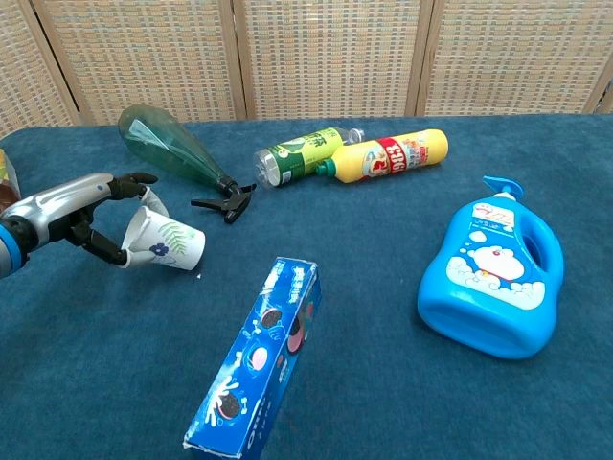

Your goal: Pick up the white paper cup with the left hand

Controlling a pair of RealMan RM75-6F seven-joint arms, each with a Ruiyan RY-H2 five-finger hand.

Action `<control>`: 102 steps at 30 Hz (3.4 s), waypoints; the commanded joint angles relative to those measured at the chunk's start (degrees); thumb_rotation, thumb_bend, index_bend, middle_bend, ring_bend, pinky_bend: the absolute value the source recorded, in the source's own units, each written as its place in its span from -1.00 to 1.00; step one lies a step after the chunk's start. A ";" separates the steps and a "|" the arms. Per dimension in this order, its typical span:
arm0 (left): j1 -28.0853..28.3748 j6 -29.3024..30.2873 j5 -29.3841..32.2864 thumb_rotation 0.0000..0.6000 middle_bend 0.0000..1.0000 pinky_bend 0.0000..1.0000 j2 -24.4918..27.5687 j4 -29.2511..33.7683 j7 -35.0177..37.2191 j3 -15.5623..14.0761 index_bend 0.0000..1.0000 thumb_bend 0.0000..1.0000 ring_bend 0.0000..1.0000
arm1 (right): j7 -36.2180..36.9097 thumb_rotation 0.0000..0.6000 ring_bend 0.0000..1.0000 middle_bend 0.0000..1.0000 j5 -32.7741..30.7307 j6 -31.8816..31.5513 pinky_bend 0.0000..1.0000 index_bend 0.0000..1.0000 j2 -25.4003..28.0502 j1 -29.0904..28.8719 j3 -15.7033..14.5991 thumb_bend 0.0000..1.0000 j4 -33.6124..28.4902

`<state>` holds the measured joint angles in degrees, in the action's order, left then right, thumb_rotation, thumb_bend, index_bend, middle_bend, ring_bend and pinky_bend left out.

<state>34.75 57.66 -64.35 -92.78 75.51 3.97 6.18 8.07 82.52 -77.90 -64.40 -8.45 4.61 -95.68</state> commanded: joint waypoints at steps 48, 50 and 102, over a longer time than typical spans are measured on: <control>19.12 4.76 50.19 0.72 -1.00 -1.00 7.71 23.08 -52.10 3.48 -0.48 -0.50 -1.00 | 1.33 1.00 -1.00 -1.00 0.78 -1.03 -1.00 -1.00 0.64 0.48 -0.17 -0.82 -0.45; 19.68 5.27 50.87 0.72 -1.00 -1.00 7.22 22.80 -52.93 3.20 -0.48 -0.50 -1.00 | 1.46 1.00 -1.00 -1.00 0.81 -1.10 -1.00 -1.00 0.70 0.53 -0.19 -0.81 -0.52; 0.01 3.49 3.38 1.00 -1.00 -1.00 -4.14 1.27 7.55 1.27 -0.27 -0.40 -1.00 | 0.48 1.00 -1.00 -1.00 1.87 -0.98 -1.00 -1.00 0.08 0.49 -0.94 -0.81 -0.70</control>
<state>37.83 64.31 -54.53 -95.45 81.50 2.86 7.25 8.56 84.39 -78.89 -64.31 -7.95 3.68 -96.39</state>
